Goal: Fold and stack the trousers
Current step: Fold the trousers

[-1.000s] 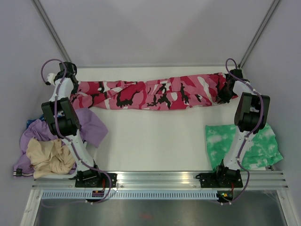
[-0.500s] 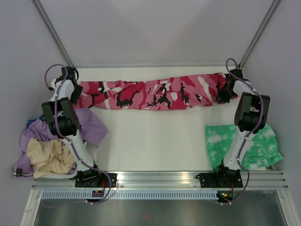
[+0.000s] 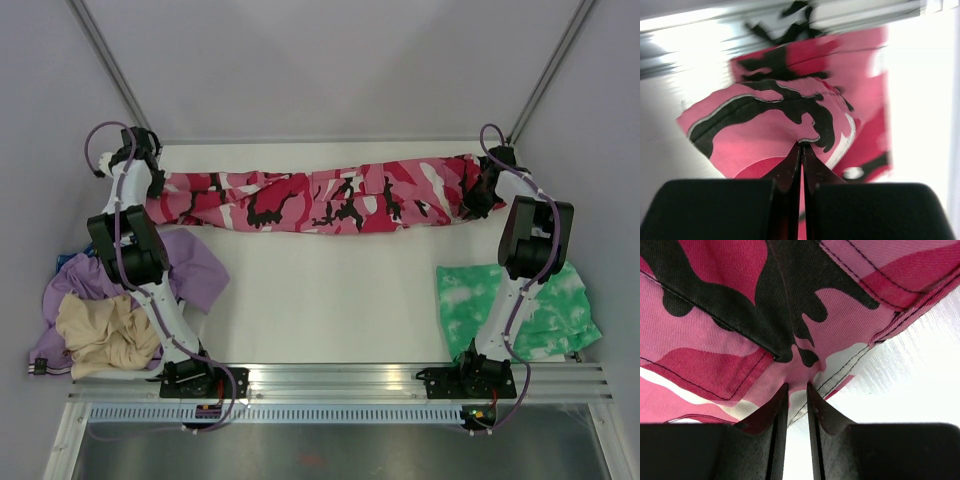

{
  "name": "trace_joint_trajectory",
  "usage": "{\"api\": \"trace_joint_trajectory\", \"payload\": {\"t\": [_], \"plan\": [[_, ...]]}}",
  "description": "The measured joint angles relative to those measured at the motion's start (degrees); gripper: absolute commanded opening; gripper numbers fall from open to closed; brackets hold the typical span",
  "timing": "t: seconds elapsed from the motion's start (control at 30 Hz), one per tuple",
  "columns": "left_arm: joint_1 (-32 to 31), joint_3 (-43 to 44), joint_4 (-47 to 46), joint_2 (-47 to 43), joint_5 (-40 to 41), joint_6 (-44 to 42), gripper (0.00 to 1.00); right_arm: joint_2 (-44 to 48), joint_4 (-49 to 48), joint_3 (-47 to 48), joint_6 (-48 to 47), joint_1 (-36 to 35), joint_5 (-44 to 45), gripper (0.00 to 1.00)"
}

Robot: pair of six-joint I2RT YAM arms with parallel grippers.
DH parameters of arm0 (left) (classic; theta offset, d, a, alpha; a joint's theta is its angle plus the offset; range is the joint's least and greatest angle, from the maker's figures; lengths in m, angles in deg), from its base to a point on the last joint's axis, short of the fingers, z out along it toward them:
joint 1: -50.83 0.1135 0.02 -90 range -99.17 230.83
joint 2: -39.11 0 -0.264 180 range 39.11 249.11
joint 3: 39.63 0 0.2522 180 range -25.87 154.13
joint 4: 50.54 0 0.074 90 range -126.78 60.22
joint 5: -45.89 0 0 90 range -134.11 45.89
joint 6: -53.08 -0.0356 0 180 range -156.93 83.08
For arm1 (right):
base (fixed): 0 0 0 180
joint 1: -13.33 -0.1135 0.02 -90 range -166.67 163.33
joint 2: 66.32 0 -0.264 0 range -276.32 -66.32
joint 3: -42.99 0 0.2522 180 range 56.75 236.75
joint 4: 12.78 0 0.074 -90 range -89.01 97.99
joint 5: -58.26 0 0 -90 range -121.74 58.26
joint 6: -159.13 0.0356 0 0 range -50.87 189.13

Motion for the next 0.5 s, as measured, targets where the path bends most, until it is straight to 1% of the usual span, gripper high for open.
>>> {"api": "trace_joint_trajectory", "payload": {"t": [0.2,0.4,0.43,0.47,0.5], "plan": [[-0.22,11.19,-0.28,2.19,0.04,2.08,0.02,-0.83,0.57,1.25,0.17,-0.26,-0.22,0.27],[-0.26,14.84,-0.92,9.33,-0.42,5.35,0.02,-1.36,0.72,2.01,0.17,-0.48,-0.31,0.27],[-0.26,15.30,-0.61,10.91,-0.55,5.92,0.09,-1.38,0.79,2.08,0.20,-0.48,-0.31,0.27],[-0.22,15.65,-0.28,12.44,-0.66,6.40,0.22,-1.38,0.83,2.10,0.24,-0.48,-0.33,0.27],[-0.20,15.69,-0.07,13.31,-0.66,6.67,0.53,-1.38,0.83,2.10,0.33,-0.50,-0.35,0.27]]}}
